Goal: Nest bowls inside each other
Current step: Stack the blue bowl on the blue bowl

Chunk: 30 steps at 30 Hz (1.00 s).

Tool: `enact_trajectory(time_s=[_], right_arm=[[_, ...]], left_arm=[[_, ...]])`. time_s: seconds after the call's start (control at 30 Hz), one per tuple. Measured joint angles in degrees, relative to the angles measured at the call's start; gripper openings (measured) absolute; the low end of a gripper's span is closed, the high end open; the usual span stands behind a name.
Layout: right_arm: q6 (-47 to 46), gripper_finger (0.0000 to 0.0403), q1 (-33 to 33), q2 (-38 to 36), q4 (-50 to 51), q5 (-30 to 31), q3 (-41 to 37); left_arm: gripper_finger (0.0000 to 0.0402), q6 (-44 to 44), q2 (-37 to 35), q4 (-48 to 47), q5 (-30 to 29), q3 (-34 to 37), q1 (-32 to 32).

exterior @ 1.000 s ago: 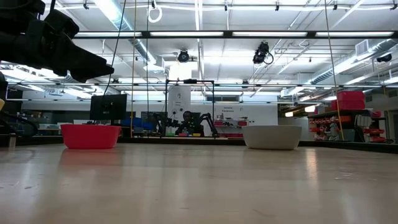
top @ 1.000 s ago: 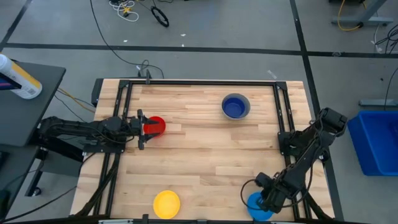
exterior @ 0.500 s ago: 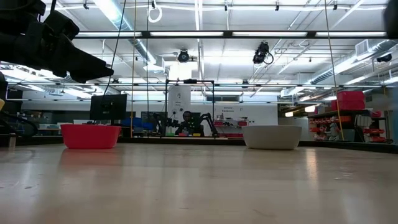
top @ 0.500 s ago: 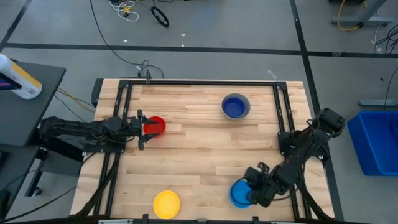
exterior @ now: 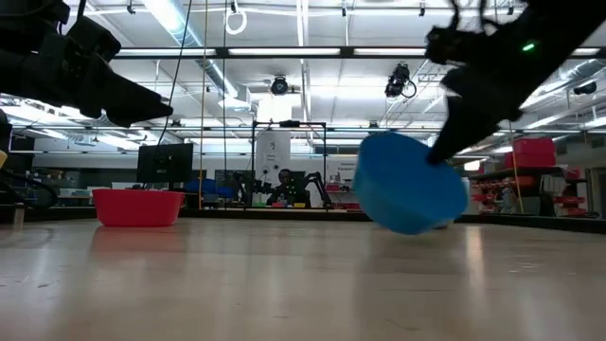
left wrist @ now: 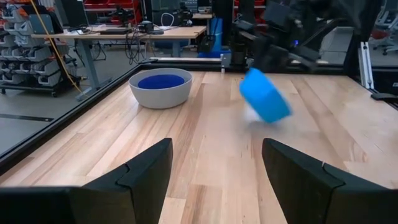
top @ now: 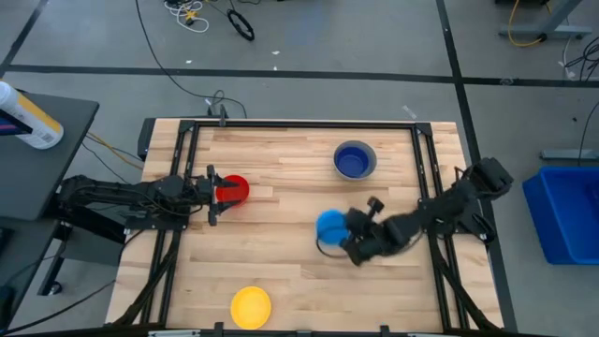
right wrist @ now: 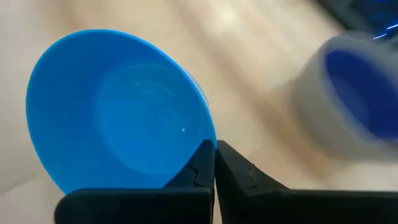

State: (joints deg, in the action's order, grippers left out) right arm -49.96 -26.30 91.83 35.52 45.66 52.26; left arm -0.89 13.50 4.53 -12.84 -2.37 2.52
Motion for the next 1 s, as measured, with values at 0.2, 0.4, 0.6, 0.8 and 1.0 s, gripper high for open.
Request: enact_trajectory(time_s=[0.2, 0.4, 0.6, 0.8, 1.0], right_arm=[[11.55, 0.0000, 7.44, -1.76, -0.16, 8.82, 3.12], [19.13, 0.0000, 14.94, -7.99, 1.07, 13.89, 3.99], [22.77, 0.0000, 25.39, -12.65, 4.68, 11.31, 3.99], [27.03, 0.0000, 35.53, -11.79, 4.43, 4.30, 3.66], [28.80, 0.0000, 43.36, -11.84, 4.14, -6.19, 2.37]], left_arm=[[0.0256, -0.25, -0.01, -1.20, 0.01, 0.00, 0.01], [0.0256, -0.54, -0.01, -1.25, 0.00, 0.00, 0.02], [0.0256, -0.63, -0.01, -1.17, 0.00, 0.00, 0.02], [0.0256, -0.64, -0.01, -1.16, 0.01, 0.00, 0.00], [0.0256, -0.66, -0.01, -1.19, 0.21, 0.00, 0.02]])
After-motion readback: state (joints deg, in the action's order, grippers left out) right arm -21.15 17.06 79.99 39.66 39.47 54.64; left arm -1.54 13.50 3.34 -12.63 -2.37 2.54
